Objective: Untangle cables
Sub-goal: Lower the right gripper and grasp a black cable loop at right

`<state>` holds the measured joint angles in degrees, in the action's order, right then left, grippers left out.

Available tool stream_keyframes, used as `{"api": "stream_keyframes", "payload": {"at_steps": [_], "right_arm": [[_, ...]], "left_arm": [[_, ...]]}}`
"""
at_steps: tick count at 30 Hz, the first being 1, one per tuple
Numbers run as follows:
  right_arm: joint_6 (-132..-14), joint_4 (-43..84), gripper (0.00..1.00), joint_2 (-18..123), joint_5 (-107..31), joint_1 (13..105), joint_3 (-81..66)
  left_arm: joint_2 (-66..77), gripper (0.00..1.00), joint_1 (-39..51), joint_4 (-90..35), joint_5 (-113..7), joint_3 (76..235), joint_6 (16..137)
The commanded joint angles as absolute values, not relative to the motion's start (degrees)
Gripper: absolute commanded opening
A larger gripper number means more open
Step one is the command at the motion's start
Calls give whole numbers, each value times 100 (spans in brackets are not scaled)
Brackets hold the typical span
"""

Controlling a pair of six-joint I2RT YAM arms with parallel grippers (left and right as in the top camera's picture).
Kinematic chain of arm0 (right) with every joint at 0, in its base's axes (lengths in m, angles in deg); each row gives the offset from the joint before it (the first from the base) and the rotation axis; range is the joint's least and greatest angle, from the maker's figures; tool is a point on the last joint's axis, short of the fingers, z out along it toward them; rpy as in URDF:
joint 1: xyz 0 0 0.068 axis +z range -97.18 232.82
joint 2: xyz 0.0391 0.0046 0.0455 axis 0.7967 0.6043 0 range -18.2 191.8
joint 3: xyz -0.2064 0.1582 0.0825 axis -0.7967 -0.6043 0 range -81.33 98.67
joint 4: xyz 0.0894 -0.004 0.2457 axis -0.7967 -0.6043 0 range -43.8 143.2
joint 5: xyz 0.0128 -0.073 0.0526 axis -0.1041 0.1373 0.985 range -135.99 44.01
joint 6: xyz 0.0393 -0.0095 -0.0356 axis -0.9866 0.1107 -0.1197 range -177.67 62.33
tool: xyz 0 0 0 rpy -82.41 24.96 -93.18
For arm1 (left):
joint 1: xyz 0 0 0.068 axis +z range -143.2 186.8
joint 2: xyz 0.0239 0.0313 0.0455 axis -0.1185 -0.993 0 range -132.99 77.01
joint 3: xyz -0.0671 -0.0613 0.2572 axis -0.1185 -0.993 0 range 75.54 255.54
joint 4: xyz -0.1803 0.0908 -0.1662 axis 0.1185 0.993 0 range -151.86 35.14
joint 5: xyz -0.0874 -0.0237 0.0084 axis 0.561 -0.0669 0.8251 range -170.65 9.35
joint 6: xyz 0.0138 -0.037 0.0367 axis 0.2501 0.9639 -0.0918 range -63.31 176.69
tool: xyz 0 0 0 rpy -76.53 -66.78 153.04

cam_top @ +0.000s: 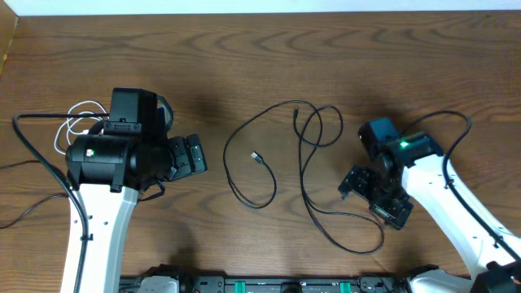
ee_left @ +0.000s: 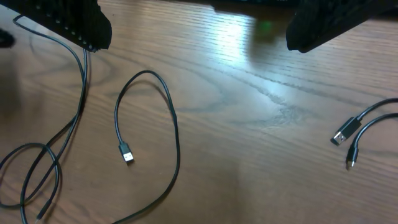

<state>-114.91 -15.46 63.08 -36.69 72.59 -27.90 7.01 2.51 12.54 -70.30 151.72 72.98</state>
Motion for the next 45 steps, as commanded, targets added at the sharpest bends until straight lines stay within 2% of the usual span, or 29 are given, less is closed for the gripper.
{"api": "stream_keyframes", "payload": {"at_steps": [1,4,11,13,15,17,22,31,35,38,45], "right_arm": [[-11648,-1244,99,6266,-3356,7230,-3124],[-11926,-969,99,6268,-3356,7241,-3354],[-12754,-307,88,6270,-3358,7329,-4027],[-12752,-97,82,6270,-3367,7327,-4129],[-12750,19,61,6270,-3382,7327,-4153],[-12747,91,49,6268,-3380,7327,-4151],[-12682,113,49,6268,-3382,7327,-4090],[-12079,-114,57,6268,-3452,7289,-3474],[-12079,-197,56,6270,-3535,7292,-3406],[-12081,-328,47,6270,-3747,7331,-3423],[-12083,-508,48,6270,-3815,7475,-3437]], "left_arm": [[693,95,253,1247,-7084,15150,7307],[693,95,253,1247,-7084,15150,7307],[693,95,253,1236,-7084,15150,7307],[693,95,253,1225,-7084,15150,7309],[693,95,253,1223,-7084,15150,7307],[693,95,253,1225,-7084,15150,7307],[693,95,253,1225,-7084,15150,7307],[693,95,253,1225,-7084,15150,7307],[693,95,253,1225,-7084,15150,7307],[693,95,253,1223,-7084,15150,7307],[693,95,253,1225,-7084,15150,7307]]}}
